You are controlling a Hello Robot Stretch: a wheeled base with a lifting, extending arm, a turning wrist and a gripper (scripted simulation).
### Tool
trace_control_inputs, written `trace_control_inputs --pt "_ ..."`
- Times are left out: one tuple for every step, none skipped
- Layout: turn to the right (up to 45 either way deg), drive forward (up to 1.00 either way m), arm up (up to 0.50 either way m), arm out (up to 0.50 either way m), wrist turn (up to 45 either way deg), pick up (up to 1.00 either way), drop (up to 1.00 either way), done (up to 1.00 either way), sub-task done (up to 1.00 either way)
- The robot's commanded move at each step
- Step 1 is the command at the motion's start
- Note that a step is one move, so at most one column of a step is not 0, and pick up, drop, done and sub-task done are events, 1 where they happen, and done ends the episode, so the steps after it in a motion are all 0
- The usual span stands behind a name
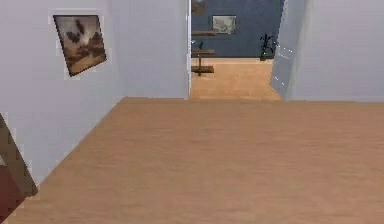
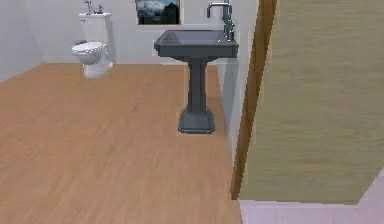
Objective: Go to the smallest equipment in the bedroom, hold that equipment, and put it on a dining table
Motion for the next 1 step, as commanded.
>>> trace_control_inputs --pt "45.0 0.00 0.00 0.00 0.0 0.00 0.00 0.00 0.00"
